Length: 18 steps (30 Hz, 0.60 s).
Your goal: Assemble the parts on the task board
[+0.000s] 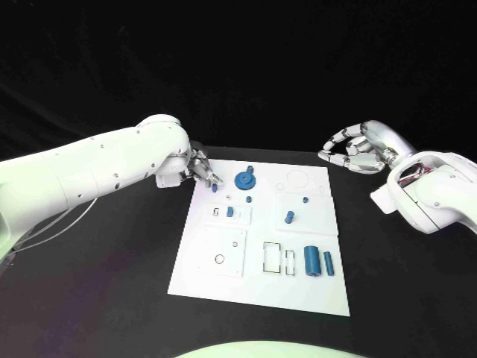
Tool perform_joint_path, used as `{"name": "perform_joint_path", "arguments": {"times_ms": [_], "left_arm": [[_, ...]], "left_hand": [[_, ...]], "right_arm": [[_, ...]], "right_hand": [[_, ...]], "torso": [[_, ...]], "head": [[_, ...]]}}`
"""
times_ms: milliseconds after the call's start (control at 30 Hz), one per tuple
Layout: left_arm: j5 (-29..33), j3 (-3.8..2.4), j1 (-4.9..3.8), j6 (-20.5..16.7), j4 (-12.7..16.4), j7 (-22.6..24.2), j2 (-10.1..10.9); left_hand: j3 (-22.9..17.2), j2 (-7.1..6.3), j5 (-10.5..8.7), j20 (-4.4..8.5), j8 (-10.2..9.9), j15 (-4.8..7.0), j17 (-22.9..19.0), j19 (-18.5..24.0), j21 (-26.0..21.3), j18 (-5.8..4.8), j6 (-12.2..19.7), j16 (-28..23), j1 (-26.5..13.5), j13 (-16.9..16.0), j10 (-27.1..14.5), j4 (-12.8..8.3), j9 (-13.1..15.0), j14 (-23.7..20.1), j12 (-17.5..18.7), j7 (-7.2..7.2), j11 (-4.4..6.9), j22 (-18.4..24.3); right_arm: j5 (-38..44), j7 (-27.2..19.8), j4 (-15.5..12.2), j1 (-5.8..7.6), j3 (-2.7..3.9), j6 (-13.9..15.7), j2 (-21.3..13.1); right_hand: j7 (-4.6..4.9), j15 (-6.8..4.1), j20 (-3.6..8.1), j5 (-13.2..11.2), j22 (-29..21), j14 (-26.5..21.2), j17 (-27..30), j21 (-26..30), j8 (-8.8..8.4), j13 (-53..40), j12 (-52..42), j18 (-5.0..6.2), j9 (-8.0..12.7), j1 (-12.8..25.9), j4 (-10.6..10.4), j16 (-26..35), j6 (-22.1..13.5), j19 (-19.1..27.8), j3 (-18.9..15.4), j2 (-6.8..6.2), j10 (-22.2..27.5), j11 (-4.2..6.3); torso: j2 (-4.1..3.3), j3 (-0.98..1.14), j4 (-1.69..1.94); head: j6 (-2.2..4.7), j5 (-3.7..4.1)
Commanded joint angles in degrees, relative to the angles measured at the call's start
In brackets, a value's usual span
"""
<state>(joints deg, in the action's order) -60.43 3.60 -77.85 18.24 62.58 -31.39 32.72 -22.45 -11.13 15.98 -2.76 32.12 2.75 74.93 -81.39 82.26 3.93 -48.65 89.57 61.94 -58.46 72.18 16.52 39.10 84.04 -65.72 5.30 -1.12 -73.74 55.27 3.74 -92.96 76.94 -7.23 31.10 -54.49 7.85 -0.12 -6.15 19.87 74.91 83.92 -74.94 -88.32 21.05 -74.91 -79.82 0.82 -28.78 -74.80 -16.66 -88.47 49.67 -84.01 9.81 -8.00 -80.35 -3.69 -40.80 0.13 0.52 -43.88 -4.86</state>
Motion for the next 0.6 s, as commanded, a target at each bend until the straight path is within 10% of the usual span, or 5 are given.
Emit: {"name": "perform_joint_path", "arguments": {"times_ms": [33, 600], "left_arm": [[0.3, -0.01, 0.03, 0.6, -0.1, 0.7, -0.2], [0.4, 0.00, 0.06, 0.5, 0.0, 1.1, -0.4]], "left_hand": [[0.2, 0.12, 0.20, -0.41, -0.4, -0.30, 15.0, 0.1, -0.1, -0.38, -0.4, 0.4, 1.0, -0.1, -0.4, 0.0, -0.1, 5.9, -0.2, 0.12, 0.02, -0.1], [-1.9, 2.65, 0.20, -0.32, -0.3, 0.04, 15.1, 0.0, 0.0, -0.42, -1.1, 0.4, 9.0, 0.0, -0.4, -1.0, -0.7, 6.0, -0.3, -0.34, 0.45, -0.4]], "right_arm": [[0.4, -0.4, 0.0, -0.04, 0.00, -0.3, 0.1], [0.4, -0.4, 0.0, -0.04, 0.00, -0.3, 0.2]], "right_hand": [[0.10, -0.47, 0.53, -0.1, 13.7, 4.9, -9.9, 0.2, 0.32, -3.9, 0.2, -0.25, -0.1, 0.5, 0.0, 0.3, -0.4, -4.6, 0.2, -0.01, -0.1, 0.32], [0.08, -0.49, 0.54, 0.0, 13.6, 4.9, -9.9, 0.2, 0.37, -4.0, 0.2, -0.24, -0.1, 0.5, 0.0, 0.3, -0.4, -4.6, 0.3, 0.08, -0.1, 0.35]], "torso": [[0.01, 0.01, 0.01], [0.01, 0.03, -0.03]], "head": [[-0.05, 0.02], [-0.11, -0.01]]}}
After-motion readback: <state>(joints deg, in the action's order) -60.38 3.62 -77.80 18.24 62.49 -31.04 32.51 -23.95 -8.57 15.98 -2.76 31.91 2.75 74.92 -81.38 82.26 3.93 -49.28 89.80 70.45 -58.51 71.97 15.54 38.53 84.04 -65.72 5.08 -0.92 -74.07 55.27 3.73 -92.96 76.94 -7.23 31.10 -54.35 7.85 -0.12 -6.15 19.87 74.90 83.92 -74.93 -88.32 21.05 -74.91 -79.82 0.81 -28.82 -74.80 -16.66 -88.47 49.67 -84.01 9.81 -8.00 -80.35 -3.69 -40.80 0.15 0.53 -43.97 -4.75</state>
